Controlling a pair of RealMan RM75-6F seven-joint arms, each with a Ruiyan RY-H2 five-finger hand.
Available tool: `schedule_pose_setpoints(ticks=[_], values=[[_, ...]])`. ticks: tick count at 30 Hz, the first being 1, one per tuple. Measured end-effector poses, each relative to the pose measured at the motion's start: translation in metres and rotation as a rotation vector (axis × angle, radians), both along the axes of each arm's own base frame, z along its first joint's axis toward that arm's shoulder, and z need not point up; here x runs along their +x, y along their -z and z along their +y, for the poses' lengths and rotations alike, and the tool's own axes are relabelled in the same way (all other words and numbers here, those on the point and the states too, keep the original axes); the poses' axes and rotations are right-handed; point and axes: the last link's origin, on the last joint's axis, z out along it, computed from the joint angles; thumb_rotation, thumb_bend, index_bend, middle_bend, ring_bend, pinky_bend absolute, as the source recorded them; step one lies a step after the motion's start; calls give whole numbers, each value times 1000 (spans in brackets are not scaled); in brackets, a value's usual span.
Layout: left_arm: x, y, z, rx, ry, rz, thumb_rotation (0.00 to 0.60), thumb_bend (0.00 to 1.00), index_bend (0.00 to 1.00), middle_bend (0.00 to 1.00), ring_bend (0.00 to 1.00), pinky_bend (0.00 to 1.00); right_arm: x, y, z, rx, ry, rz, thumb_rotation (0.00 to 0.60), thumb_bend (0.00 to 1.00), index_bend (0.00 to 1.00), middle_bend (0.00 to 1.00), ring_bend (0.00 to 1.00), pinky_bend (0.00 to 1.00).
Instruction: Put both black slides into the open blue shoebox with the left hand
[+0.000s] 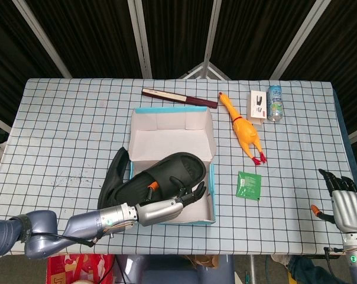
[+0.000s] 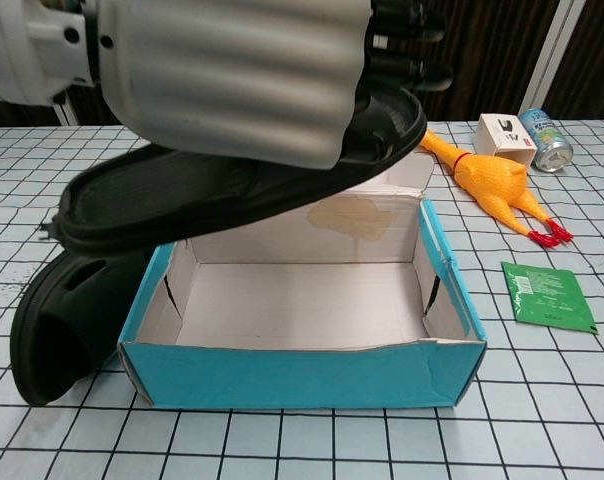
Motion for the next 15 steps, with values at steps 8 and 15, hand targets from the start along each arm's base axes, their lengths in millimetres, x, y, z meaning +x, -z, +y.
schedule_pose_setpoints(ticks=[8, 15], values=[[-7, 22, 8, -46, -3, 32, 600, 471, 253, 527, 79, 126, -1, -1, 0, -3, 9, -1, 600, 226, 132, 192, 243, 148], [-3, 35, 16, -110, -3, 10, 600, 471, 253, 524, 78, 126, -2, -1, 0, -6, 17, -1, 600, 226, 132, 191, 242, 148]])
